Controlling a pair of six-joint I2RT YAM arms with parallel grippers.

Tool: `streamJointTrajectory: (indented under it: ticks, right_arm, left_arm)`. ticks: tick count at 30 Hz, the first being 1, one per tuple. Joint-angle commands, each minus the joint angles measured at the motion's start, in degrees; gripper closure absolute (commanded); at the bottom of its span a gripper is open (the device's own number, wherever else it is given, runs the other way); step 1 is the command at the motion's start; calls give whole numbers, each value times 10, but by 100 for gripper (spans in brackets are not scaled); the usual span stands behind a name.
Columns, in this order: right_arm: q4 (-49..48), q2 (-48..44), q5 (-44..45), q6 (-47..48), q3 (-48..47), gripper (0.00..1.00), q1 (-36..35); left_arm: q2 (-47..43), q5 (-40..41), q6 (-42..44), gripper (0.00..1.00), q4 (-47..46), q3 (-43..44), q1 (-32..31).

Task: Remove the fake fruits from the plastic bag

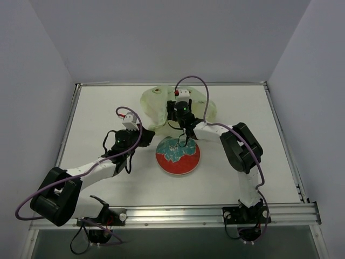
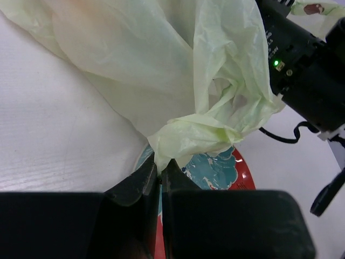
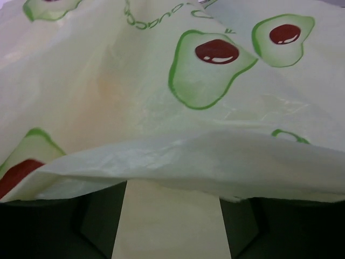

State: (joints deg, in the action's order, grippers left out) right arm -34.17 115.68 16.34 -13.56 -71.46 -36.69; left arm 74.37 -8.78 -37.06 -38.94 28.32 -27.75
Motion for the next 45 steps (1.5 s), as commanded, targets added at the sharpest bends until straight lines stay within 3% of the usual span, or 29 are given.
streamJointTrajectory:
  ticks: [1, 11, 20, 25, 28, 29, 33, 40, 45]
  right_arm:
    - [-29, 25, 9, 12, -45, 39, 21]
    - [-29, 132, -26, 6, -157, 30, 41]
    - [-31, 151, -53, 6, -169, 50, 50]
    - [-20, 177, -86, -11, -191, 39, 66]
    - [-29, 171, -86, -11, -183, 68, 66]
    - [-34, 159, -84, -14, -178, 84, 65]
    - [-55, 115, -87, -16, -150, 100, 65]
    - [-30, -18, -132, -23, -102, 100, 55]
    - [-2, -97, -108, -26, -29, 100, 18]
  left_arm:
    - [2, -5, 3, 98, -27, 18, -1]
    - [45, -12, 1, 98, -33, 30, 0]
    - [54, -16, 1, 98, -35, 33, 2]
    - [48, -8, 6, 98, -29, 32, 4]
    - [43, -5, 8, 98, -25, 31, 8]
    - [43, -5, 9, 97, -23, 31, 8]
    - [50, -11, 6, 98, -21, 36, 9]
    - [42, -14, 4, 98, -22, 34, 9]
    - [25, -4, 8, 98, -25, 26, 9]
